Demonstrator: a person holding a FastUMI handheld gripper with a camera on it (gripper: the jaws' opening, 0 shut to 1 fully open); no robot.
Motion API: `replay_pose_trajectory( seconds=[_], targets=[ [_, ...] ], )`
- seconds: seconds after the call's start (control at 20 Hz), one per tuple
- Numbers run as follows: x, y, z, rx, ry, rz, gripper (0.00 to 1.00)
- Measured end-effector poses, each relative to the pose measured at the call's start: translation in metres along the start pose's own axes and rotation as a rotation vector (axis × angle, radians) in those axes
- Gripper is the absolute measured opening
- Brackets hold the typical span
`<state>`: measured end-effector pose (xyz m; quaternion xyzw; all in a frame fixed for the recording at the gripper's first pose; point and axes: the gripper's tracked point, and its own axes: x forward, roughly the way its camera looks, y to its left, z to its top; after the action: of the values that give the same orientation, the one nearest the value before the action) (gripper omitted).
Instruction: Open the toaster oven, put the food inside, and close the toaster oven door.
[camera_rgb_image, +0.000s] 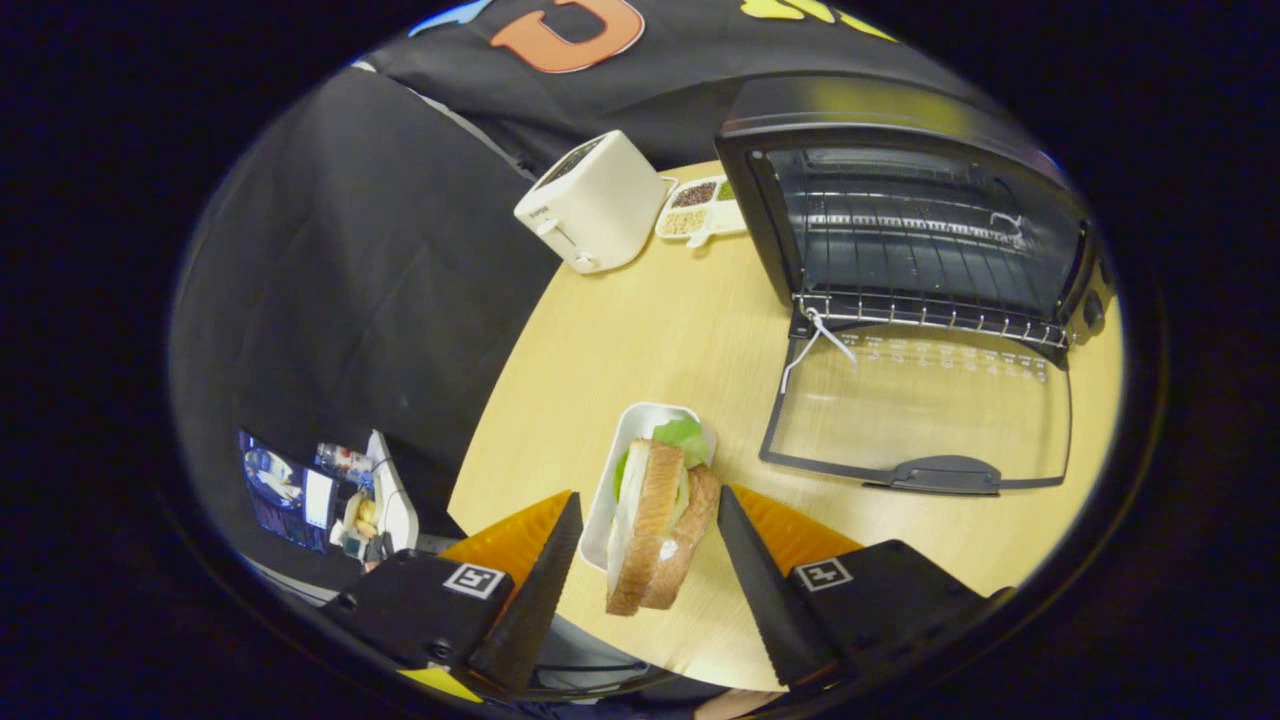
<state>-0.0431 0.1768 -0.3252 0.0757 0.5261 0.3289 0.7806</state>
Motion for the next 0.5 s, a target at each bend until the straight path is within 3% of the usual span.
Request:
replay_pose_trajectory(
  seconds=[0.3, 0.35, 0.45, 0.5],
  targets=[
    [0.019, 0.002, -0.009, 0.085, 0.038, 0.034, 0.76],
    [0.021, -0.001, -0.009, 0.083, 0.041, 0.028, 0.63],
    [0.024, -0.002, -0.009, 0.102, 0.037, 0.034, 0.51],
    [0.025, 0.0, -0.008, 0.115, 0.031, 0.046, 0.51]
  ],
)
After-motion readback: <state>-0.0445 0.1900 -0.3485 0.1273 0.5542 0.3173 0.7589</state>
